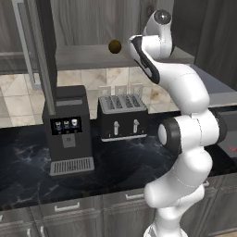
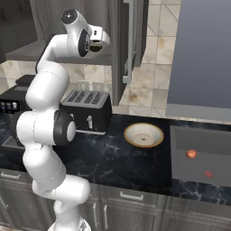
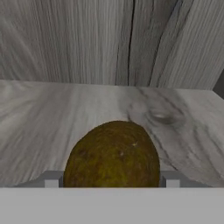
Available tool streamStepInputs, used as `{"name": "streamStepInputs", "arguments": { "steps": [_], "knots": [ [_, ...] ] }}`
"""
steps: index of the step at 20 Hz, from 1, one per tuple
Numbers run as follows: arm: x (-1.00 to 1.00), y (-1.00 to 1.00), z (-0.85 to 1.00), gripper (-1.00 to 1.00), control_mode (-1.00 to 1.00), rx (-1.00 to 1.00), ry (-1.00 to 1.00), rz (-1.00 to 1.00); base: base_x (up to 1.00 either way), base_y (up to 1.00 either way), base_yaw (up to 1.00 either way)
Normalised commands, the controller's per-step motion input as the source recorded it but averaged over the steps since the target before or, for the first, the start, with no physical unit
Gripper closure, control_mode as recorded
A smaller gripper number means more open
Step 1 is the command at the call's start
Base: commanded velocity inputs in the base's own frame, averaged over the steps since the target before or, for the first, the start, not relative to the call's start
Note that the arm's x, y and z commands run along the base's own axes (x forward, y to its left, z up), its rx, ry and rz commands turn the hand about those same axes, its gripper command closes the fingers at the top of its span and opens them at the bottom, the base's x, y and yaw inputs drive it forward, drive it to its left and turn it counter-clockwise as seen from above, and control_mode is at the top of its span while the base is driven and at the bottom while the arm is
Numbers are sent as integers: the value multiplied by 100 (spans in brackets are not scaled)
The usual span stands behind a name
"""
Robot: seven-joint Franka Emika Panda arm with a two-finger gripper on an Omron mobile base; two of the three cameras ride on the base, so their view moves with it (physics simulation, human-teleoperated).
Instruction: Pick the avocados from the cabinet and place them in one bowl. Pick the peach from the sink and place it in the other bowl.
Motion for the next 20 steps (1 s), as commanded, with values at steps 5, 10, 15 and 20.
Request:
{"name": "streamStepInputs", "arguments": {
  "steps": [5,10,15,20],
  "knots": [
    [-5,1,5,100,-100,0,-3,-2,0,0,0],
    [-15,7,24,100,-100,0,-12,-3,0,0,0],
    [-45,6,18,100,-100,3,-9,-6,0,0,0],
    [-78,0,6,100,-100,5,-1,-9,0,0,0]
  ]
}}
